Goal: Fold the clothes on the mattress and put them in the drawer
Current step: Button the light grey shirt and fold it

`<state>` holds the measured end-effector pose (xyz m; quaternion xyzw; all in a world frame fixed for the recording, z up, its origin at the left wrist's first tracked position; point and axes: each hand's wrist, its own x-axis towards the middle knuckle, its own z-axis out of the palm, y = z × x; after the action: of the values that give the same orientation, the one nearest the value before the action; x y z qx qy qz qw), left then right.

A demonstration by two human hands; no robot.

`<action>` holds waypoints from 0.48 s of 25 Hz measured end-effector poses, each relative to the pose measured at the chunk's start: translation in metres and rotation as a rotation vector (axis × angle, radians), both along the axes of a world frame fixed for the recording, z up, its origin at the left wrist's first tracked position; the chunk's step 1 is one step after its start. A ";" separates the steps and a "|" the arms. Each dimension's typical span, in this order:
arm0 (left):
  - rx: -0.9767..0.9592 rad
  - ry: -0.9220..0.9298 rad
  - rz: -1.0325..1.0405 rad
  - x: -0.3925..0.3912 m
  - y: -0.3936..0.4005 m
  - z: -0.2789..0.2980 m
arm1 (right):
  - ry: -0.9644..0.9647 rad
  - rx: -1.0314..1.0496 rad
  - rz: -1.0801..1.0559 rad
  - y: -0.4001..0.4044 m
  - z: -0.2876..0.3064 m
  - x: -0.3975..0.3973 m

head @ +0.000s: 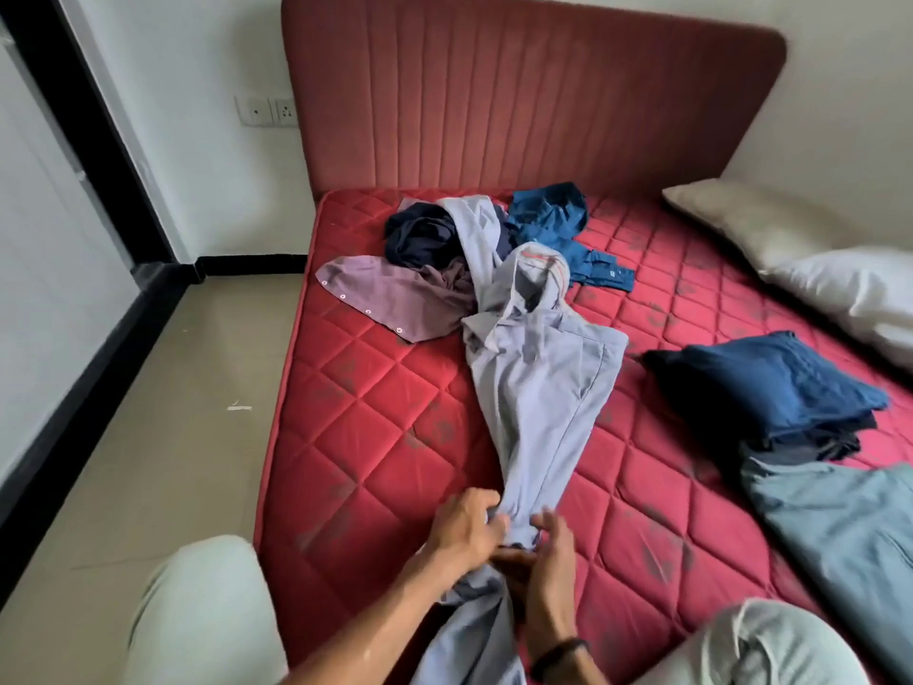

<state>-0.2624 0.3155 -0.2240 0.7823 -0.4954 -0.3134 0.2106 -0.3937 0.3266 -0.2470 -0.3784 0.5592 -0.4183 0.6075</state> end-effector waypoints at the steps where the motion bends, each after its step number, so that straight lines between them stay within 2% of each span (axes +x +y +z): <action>1: -0.034 0.016 0.072 0.004 0.012 -0.002 | 0.080 -0.028 -0.069 -0.007 0.004 -0.008; 2: -0.078 -0.099 0.019 0.004 0.037 -0.007 | 0.161 -0.085 -0.121 -0.010 0.006 -0.015; 3: -0.052 -0.053 -0.029 0.002 0.066 -0.014 | 0.253 -0.125 -0.150 -0.018 0.003 -0.022; 5: 0.042 -0.174 -0.327 0.002 0.137 -0.024 | 0.335 -0.111 -0.146 -0.040 -0.001 -0.032; 6: 0.160 -0.200 -0.408 0.009 0.163 -0.020 | 0.393 -0.095 -0.122 -0.052 -0.001 -0.038; 7: 0.239 -0.220 -0.459 0.019 0.179 -0.010 | 0.451 -0.106 -0.103 -0.060 0.001 -0.042; 8: 0.303 -0.212 -0.404 0.029 0.184 0.004 | 0.482 -0.136 -0.076 -0.063 0.002 -0.043; 9: 0.274 -0.197 -0.306 0.033 0.179 0.020 | 0.516 -0.221 -0.056 -0.058 0.005 -0.040; 10: 0.133 -0.204 -0.197 0.035 0.163 0.035 | 0.557 -0.330 -0.037 -0.046 0.008 -0.037; 11: -0.094 -0.169 -0.101 0.032 0.138 0.053 | 0.589 -0.466 0.004 -0.031 0.007 -0.032; 12: -0.260 -0.084 -0.033 0.023 0.111 0.070 | 0.591 -0.587 0.106 -0.011 0.007 -0.026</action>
<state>-0.2391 0.4261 -0.1542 0.7527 -0.5529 -0.2172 0.2839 -0.4197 0.3151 -0.2398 -0.6674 0.5463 -0.4016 0.3080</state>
